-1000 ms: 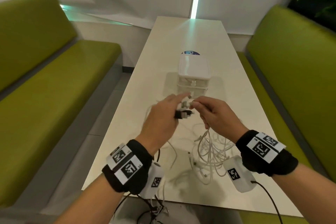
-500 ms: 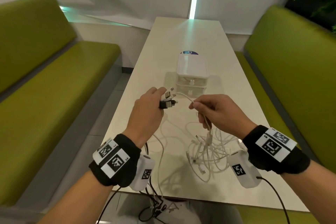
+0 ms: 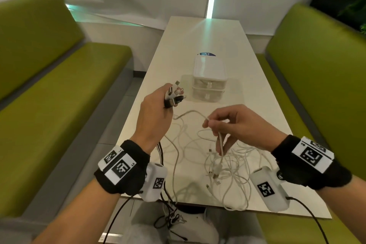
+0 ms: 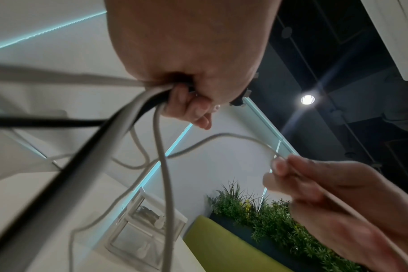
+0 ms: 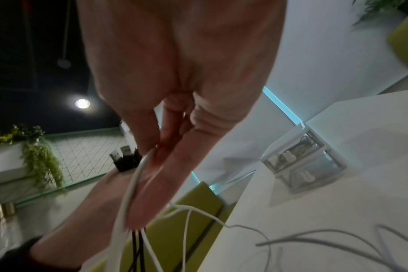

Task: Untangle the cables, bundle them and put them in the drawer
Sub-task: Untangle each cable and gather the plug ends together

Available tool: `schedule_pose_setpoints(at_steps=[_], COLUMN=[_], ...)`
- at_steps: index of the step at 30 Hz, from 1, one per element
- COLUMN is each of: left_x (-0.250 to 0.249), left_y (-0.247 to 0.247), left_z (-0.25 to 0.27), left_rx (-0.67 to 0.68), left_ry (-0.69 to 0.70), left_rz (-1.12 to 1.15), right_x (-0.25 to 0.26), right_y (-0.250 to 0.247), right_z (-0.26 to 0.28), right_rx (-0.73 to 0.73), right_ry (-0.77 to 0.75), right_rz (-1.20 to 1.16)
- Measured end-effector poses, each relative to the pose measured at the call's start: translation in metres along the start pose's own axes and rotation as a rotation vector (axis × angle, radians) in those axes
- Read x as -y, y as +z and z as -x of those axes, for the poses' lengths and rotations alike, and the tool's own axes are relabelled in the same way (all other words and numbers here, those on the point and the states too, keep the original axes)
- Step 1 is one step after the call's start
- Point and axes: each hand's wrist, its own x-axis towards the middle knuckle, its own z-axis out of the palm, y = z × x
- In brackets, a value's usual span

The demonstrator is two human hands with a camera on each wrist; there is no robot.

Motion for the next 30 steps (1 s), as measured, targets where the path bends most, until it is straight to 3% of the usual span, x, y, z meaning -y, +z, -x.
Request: schedule_pose_setpoints(at_steps=[9, 12, 15, 19, 23, 25, 28, 30], left_x=[-0.006, -0.009, -0.011, -0.015, -0.022, -0.029, -0.038, -0.042], left_y=[-0.001, -0.004, -0.005, -0.008, -0.008, -0.006, -0.004, -0.003], left_z=[0.003, 0.004, 0.005, 0.006, 0.006, 0.005, 0.005, 0.006], left_rx=[0.004, -0.003, 0.012, 0.051, 0.093, 0.122, 0.164, 0.182], left_ry=[-0.029, -0.075, -0.170, -0.206, -0.225, -0.236, -0.249, -0.236], left_rz=[-0.015, 0.057, 0.158, 0.234, 0.342, 0.397, 0.483, 0.481], right_x=[-0.028, -0.036, -0.038, -0.023, -0.012, -0.007, -0.003, -0.002], right_y=[0.032, 0.042, 0.042, 0.038, 0.040, 0.045, 0.052, 0.052], right_z=[0.013, 0.016, 0.014, 0.000, -0.018, -0.024, -0.027, -0.025], right_rx=[0.503, 0.616, 0.572, 0.325, 0.060, 0.086, 0.192, 0.131], right_ry=[0.288, 0.381, 0.419, 0.350, 0.117, 0.035, 0.051, 0.018], right_rz=[0.185, 0.456, 0.766, 0.691, 0.687, 0.638, 0.565, 0.603])
